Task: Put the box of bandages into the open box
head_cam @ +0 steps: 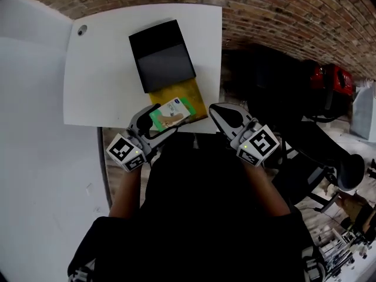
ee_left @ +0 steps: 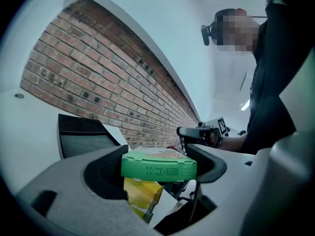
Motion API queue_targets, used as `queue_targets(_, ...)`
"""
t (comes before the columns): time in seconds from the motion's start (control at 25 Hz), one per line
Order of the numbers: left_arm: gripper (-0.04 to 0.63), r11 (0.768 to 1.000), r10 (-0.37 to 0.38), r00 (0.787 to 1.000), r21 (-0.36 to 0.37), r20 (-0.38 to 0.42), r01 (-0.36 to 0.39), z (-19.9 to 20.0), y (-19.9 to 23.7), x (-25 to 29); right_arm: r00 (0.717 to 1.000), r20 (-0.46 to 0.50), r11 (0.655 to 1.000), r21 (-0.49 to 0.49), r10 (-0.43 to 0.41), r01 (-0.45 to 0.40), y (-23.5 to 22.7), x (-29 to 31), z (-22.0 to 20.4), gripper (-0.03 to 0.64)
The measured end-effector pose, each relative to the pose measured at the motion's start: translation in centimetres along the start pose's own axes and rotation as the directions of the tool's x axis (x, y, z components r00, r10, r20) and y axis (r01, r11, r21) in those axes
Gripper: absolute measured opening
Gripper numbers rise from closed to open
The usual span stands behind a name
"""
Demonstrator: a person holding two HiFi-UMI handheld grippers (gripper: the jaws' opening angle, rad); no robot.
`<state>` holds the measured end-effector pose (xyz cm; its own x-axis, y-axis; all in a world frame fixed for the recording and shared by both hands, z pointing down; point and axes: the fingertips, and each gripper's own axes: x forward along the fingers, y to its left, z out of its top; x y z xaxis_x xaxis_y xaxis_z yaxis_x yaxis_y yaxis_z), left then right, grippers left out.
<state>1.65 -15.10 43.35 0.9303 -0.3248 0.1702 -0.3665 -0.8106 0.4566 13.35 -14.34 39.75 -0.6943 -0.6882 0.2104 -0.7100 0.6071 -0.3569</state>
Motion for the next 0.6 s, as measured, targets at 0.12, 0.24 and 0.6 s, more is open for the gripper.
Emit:
queue_targets(0.12,0.385,0.997,0.077,0.997,0.009,-0.014,-0.077,-0.3,0.8,0.2,0.999,-0.001,0.999,0.024,0.034,-0.034,-1.9,0.4,0.4,0.006)
queue_targets(0.24,0.385,0.985,0.174,0.985,0.005,-0.017,-0.174,-0.9,2.1,0.3,0.998,-0.027,0.998,0.012,0.057,-0.057,-4.0,1.2,0.3,0.006)
queue_targets(0.6,0.385,0.970,0.235,0.968,0.090,-0.094,-0.227,-2.9,3.6,0.9,0.982,-0.074,0.983,-0.051,0.175,-0.179,-7.1,2.1,0.6,0.006)
